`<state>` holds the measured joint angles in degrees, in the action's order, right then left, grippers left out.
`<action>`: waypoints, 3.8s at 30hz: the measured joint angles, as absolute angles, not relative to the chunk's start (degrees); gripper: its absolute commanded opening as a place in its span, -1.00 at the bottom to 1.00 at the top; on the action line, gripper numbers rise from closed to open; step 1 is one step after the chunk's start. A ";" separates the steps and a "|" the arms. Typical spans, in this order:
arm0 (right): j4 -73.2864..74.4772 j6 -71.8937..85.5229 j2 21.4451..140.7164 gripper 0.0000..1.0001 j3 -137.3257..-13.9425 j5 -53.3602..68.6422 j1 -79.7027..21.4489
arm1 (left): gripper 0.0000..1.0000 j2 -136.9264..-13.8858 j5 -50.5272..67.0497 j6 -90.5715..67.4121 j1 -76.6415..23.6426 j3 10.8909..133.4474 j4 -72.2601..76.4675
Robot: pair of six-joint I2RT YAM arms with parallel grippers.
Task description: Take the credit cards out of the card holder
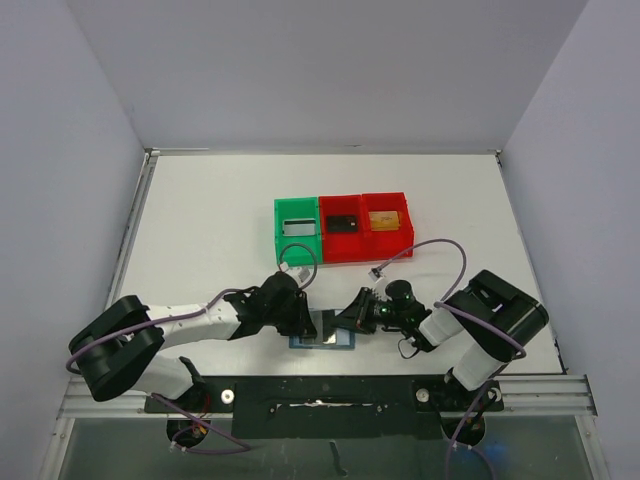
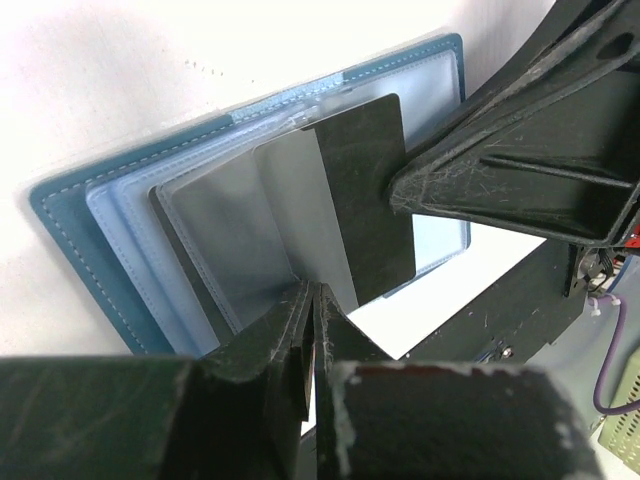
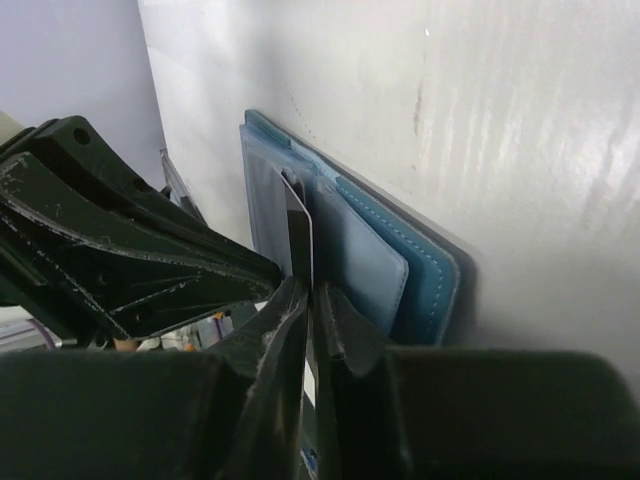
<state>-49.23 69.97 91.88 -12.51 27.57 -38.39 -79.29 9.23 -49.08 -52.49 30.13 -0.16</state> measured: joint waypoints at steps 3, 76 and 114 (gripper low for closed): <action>-55.46 72.31 94.00 -1.00 -10.15 27.92 -38.26 | -0.96 -79.29 9.23 -49.19 -52.56 30.11 -0.19; -13.52 3.57 31.29 -1.00 -15.31 0.49 -51.90 | 0.37 -58.13 2.31 -43.62 -39.99 36.05 -17.15; 8.01 -31.75 71.77 -1.00 -53.71 12.19 -26.41 | 0.45 -50.50 5.28 -25.17 -10.76 38.22 -24.62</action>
